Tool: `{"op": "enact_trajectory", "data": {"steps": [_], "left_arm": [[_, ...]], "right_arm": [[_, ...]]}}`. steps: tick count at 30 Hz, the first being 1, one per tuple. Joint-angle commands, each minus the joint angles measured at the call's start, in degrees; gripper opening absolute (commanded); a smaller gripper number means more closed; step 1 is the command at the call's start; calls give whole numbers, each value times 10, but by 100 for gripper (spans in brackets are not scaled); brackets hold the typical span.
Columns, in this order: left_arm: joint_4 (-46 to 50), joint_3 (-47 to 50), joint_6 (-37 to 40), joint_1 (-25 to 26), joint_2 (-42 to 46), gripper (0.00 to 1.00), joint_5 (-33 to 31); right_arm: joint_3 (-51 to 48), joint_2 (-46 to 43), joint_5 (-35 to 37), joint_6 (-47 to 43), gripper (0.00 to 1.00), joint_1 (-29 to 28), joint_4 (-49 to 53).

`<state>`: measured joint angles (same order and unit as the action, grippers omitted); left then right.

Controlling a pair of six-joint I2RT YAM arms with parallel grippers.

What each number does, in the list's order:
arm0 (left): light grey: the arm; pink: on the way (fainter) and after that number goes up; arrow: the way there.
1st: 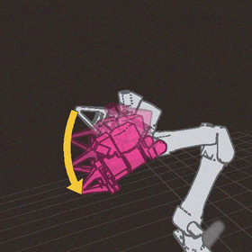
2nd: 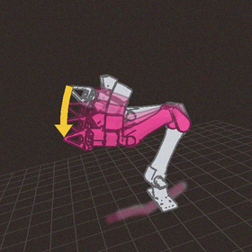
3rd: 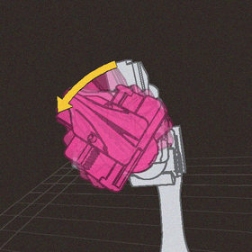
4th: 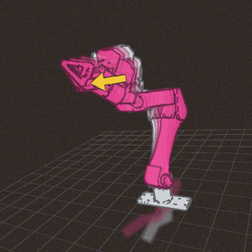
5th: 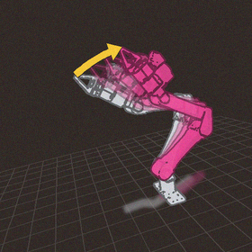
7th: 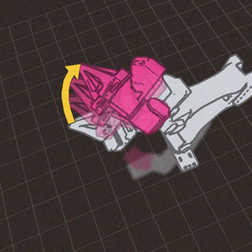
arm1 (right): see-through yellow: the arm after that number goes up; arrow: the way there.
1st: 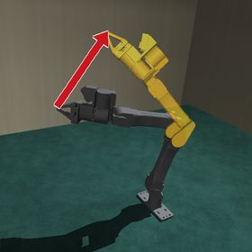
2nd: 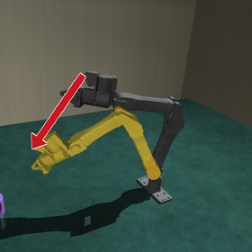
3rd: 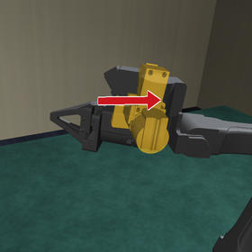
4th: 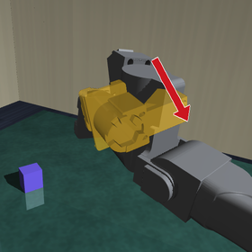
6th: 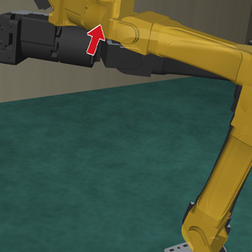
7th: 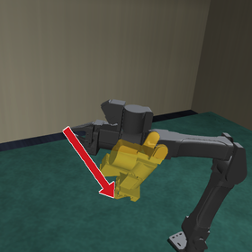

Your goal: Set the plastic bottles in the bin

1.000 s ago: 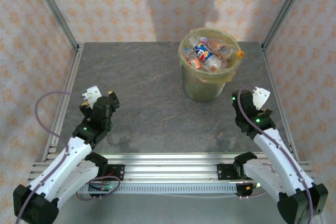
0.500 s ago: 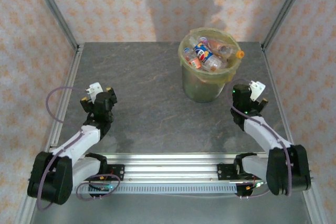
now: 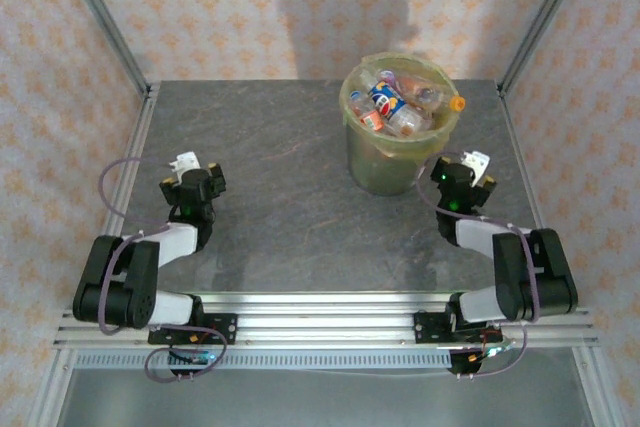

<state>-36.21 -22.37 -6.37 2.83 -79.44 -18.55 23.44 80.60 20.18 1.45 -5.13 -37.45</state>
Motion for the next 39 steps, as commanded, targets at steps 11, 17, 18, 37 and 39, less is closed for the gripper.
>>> {"op": "enact_trajectory", "data": {"steps": [11,17,18,37,39], "left_arm": [[-69,-19,64,2,-64,100,106],[-69,-18,64,2,-64,100,107],[-69,-18,64,1,-64,100,107],[-65,-21,70,2,-64,100,122],[-65,-21,70,2,-64,100,122]], "right_arm": [[-8,69,-52,-21,99,9,-101],[-8,69,-52,-20,99,9,-100],[-7,68,-52,-20,99,9,-100],[-8,69,-52,-20,99,9,-100],[-8,69,-53,-20,99,9,-100]]}}
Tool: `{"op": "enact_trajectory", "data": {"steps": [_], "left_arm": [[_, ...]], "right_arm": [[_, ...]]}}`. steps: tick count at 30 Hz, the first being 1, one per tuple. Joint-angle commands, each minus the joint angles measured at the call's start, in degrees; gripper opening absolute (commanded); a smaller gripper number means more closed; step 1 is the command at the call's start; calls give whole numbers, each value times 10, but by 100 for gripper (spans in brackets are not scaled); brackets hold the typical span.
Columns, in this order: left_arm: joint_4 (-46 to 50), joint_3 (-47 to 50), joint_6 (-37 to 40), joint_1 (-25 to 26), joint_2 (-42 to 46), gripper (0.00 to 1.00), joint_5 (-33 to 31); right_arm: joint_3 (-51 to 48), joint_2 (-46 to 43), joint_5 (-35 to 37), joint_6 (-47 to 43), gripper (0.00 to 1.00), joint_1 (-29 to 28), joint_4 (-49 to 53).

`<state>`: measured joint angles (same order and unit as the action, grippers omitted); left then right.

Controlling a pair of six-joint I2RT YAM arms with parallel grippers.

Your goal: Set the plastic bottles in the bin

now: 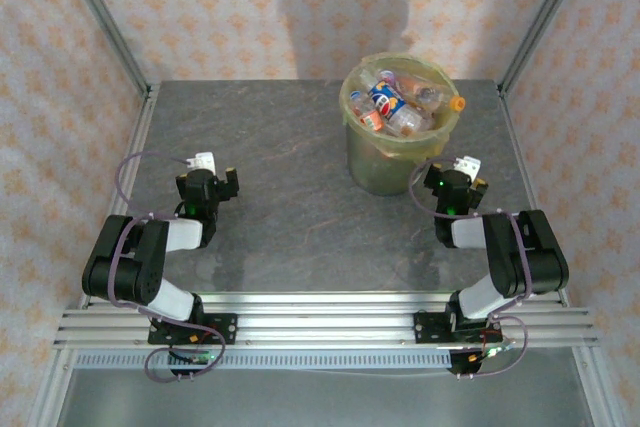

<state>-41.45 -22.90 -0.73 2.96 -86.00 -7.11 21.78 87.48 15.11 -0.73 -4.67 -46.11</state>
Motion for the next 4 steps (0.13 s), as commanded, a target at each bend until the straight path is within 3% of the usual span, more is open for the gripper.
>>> {"op": "enact_trajectory", "data": {"steps": [1,4], "left_arm": [[-13,-15,14,0,2,100,8],[-13,-15,14,0,1,100,8]], "right_arm": [[9,0,-2,2,99,4,-14],[9,-1,-1,2,99,4,-14]]}}
